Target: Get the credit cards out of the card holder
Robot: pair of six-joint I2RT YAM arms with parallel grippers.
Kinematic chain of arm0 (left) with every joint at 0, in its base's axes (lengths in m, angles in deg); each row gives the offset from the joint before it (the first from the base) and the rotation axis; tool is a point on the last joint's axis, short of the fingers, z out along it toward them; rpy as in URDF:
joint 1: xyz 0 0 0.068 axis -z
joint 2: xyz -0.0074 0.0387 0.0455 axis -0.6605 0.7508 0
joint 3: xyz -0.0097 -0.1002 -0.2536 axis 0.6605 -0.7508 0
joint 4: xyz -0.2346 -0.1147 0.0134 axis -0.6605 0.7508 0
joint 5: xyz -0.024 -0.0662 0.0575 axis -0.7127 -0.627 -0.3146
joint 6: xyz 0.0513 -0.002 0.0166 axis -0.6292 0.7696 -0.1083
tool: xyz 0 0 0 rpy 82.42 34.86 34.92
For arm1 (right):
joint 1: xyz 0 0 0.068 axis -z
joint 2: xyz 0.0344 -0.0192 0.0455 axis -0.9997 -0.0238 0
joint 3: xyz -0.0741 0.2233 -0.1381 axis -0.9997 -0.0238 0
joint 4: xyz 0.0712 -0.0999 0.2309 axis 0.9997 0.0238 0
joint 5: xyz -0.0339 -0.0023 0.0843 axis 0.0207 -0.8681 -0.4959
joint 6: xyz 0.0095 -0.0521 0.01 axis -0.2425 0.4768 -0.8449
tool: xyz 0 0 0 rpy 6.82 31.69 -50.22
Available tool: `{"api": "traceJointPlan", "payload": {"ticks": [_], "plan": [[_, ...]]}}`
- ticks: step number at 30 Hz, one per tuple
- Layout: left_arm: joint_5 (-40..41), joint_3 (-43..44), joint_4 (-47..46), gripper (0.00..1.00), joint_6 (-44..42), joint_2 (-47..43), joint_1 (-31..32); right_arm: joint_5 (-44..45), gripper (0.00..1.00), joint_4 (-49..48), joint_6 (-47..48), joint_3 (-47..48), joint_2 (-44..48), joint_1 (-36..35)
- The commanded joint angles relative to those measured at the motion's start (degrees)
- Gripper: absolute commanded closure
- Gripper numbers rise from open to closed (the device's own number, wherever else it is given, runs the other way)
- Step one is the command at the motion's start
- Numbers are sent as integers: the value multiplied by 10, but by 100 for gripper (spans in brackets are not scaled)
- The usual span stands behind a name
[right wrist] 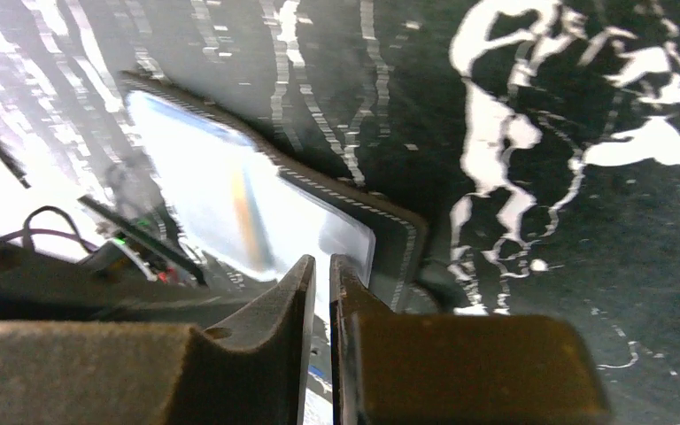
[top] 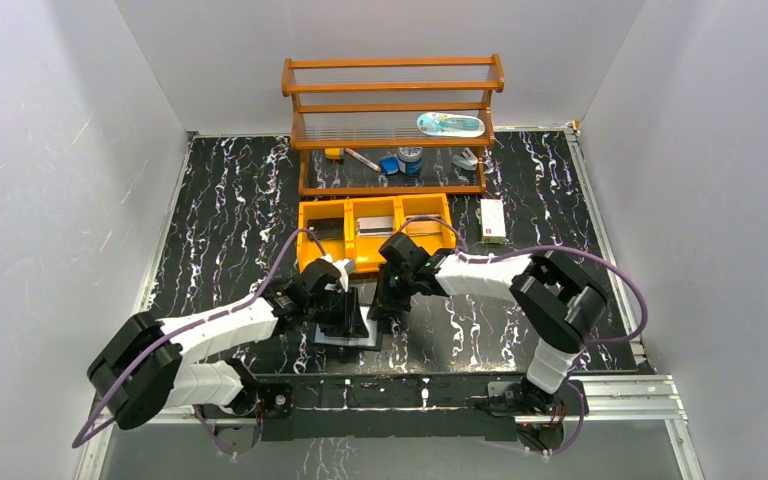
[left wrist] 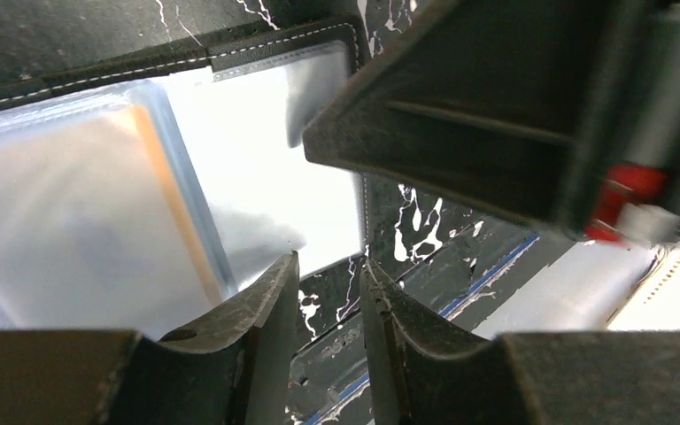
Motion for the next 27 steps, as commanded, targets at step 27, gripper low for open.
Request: {"api": "traceJointPlan", "payload": {"ticks": [27], "plan": [[192,48,202,46,-33,-69,-5,36,81,43,28,-27,-11,-2]]}}
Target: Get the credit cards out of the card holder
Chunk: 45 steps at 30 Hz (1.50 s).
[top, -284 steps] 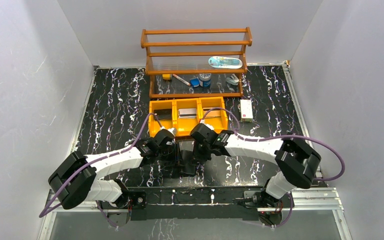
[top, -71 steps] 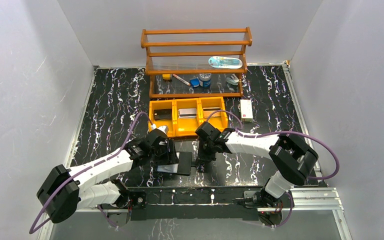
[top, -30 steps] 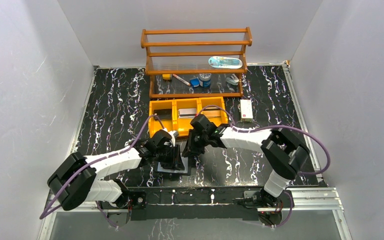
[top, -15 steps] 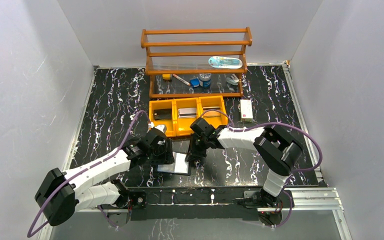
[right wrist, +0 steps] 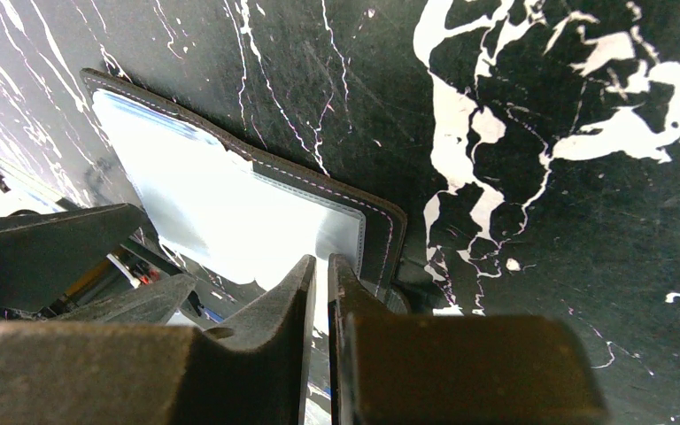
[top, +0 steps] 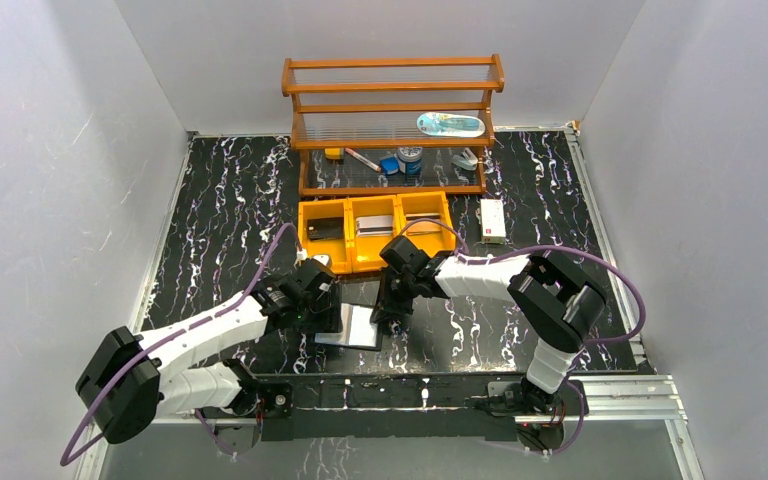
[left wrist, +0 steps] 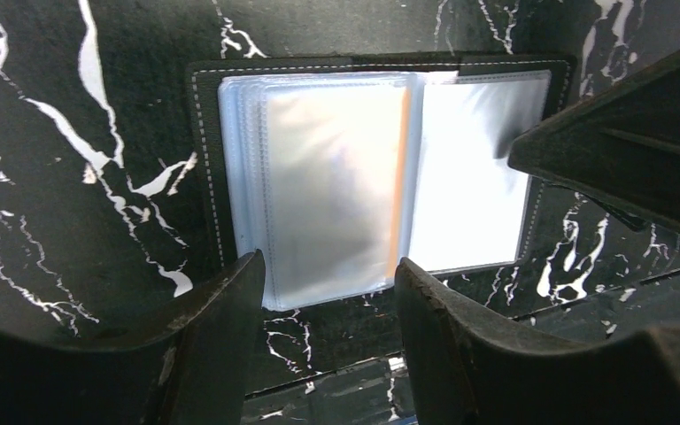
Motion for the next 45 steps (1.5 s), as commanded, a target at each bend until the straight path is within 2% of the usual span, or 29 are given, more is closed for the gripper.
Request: {"api": "traceJointPlan", "payload": {"ticks": [1,11,23,39,45], "plan": [[-31,1,-15,47,-9,3,-2,26,81,32,17,-16,7,-2],[-56,-2,-38,53,-2,9,-2,22,81,29,17,-19,4,-2],[-21,6,-7,41,-1,-3,-2,17,80,26,17,-19,3,-2],[-4,29,15,40,6,7,-2,14,80,21,14,-20,0,-2],[-26,17,-1,40,6,11,-2,14,80,22,14,-21,2,-2]]}}
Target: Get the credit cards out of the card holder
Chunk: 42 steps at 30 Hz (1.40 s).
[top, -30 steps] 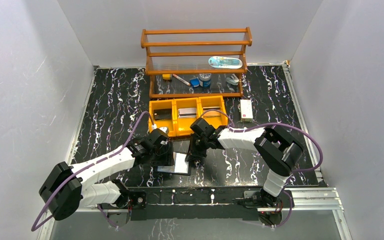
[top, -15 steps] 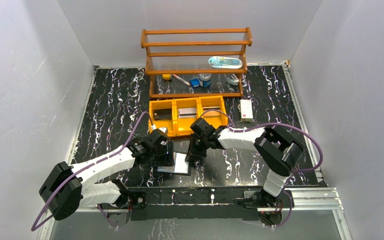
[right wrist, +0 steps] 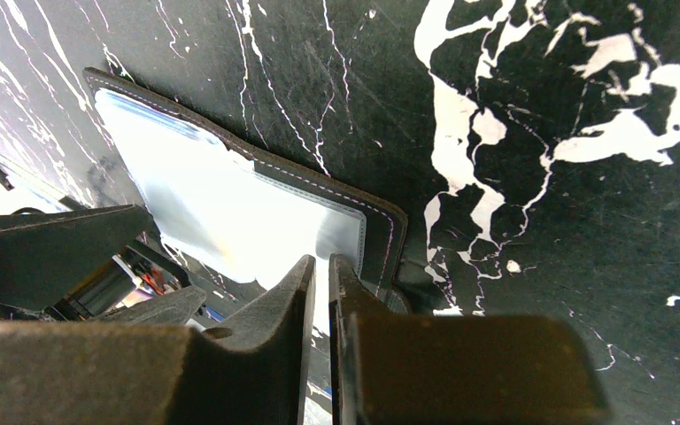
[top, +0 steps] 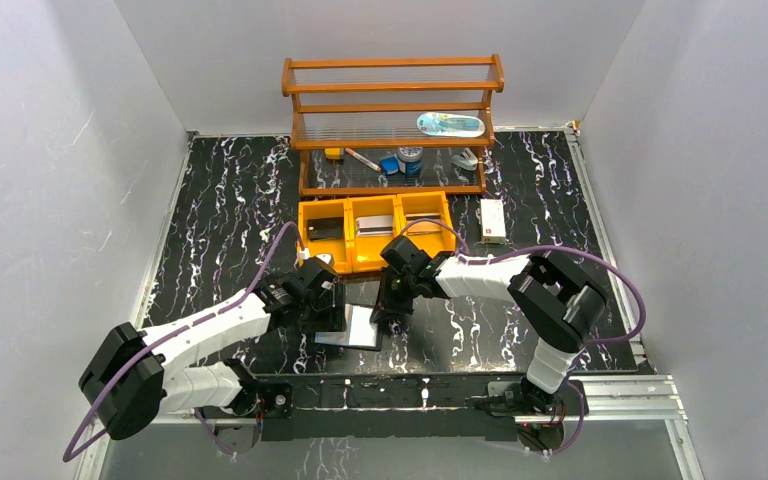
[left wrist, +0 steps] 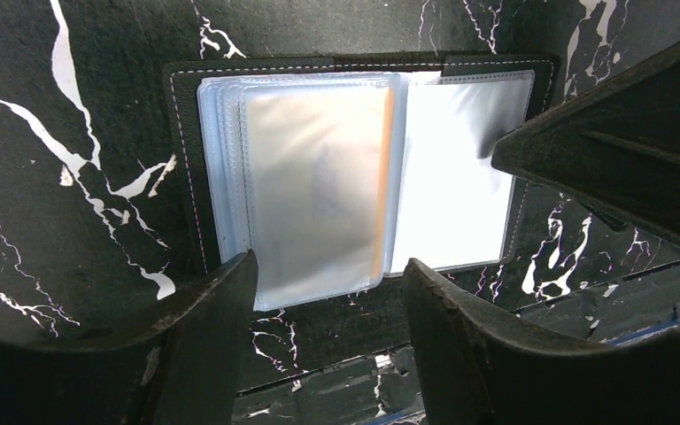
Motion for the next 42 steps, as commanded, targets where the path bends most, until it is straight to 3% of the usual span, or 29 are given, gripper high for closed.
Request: {"api": "traceJointPlan", "payload": {"ticks": [1,11,23,42], "plan": [[-12,4,0,40,0,-2,-2,18,80,29,15,-17,1,-2],[-43,-5,-21,41,-2,26,-2,15,80,26,15,-17,-1,-2],[9,41,39,38,-15,-10,-2,16,80,26,15,-17,1,-2],[-22,6,-8,40,-15,23,-2,12,80,23,14,-17,-2,-2]]}}
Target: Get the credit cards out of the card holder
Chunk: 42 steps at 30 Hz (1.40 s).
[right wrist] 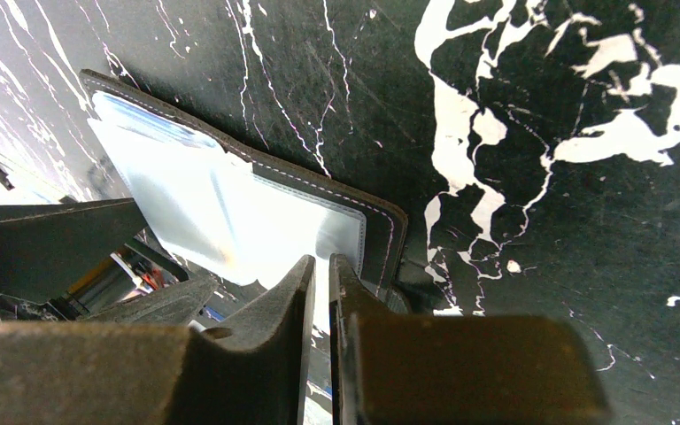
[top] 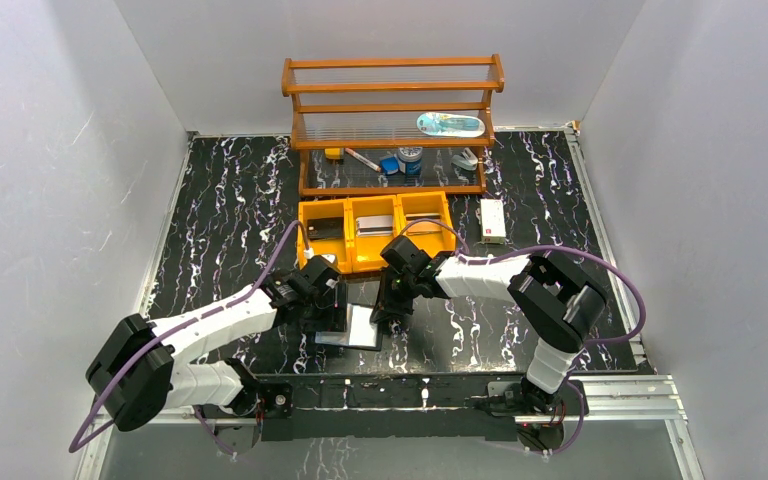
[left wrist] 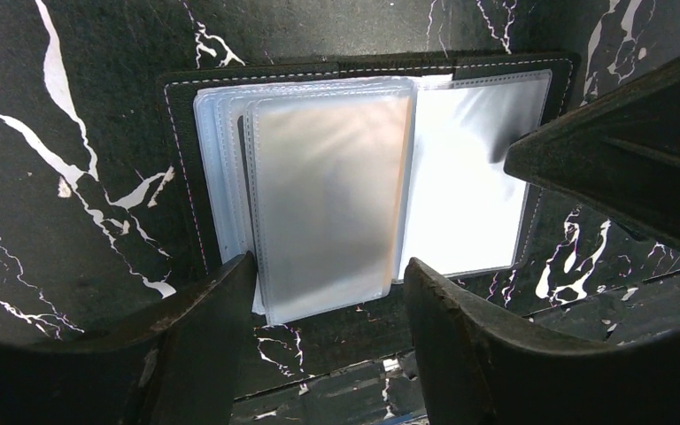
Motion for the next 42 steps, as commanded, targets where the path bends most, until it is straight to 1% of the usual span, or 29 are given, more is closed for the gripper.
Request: {"api": "traceJointPlan", "payload": {"ticks": [1,10,13,19,23,29,37,42], "plan": [[-9,-1,-3,40,-1,-14,-2,13,80,24,14,-16,-1,-2],[52,40,62,35,-8,-34,-2,13,80,24,14,-17,-2,-2],[44,39,57,35,-8,-34,-2,13,80,23,14,-16,-2,-2],[-14,12,-6,35,0,-18,-1,12,80,23,14,-17,-3,-2],[-33,-3,-32,36,8,3,-2,12,80,23,14,-17,-2,-2],[-18,-5,-19,36,6,11,-2,11,80,23,15,-18,-3,-2],[18,28,17,36,-6,-23,-2,12,80,24,14,-17,-1,-2],[21,26,19,35,-9,-12,-2,11,80,24,15,-16,-3,-2]]}}
